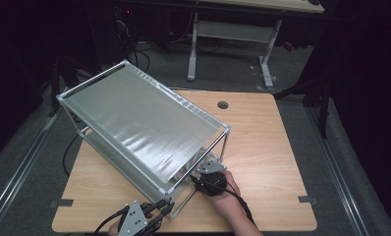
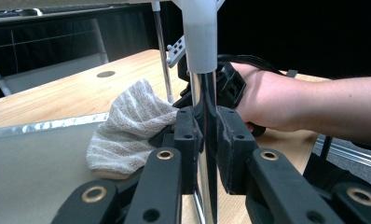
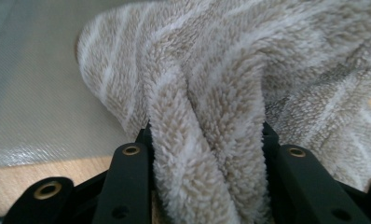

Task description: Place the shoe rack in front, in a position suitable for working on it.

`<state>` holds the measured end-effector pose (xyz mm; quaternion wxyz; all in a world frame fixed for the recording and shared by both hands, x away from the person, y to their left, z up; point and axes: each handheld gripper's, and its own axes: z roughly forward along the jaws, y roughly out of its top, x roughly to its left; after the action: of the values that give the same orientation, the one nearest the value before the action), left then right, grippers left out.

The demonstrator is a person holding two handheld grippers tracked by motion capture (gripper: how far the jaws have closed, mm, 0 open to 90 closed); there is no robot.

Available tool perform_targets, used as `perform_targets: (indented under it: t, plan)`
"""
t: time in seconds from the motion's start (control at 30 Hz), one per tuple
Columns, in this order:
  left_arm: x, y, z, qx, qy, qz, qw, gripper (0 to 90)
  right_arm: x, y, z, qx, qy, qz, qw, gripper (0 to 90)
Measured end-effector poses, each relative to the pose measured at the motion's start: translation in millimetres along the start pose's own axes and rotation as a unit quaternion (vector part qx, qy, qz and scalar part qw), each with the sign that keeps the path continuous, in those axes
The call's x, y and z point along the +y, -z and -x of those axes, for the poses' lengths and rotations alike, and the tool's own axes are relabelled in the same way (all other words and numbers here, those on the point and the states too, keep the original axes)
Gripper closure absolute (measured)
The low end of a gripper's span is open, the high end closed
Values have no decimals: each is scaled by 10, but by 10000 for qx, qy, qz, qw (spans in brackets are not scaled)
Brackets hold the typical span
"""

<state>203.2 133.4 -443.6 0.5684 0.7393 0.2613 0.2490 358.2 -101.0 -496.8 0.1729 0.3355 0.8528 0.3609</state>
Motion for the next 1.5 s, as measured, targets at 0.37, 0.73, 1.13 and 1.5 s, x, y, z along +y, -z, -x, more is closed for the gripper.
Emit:
perform_targets:
  t: [0.37,0.73,1.13,1.5]
  plan:
    - [-4,11,-67,18,-92,-32,10000,784,-28,44,30,-111,-119,-176,9997,637]
    - [-12,-35,-200,94,16,-13,10000,785,-125,164,123,-272,-271,-230,9990,637]
    - [23,-220,-230,-91,98,33,9999,790,-332,390,346,-767,-601,-54,9952,644]
    - [94,-467,-154,-471,19,50,9989,790,-506,898,394,-1190,-747,721,9875,628]
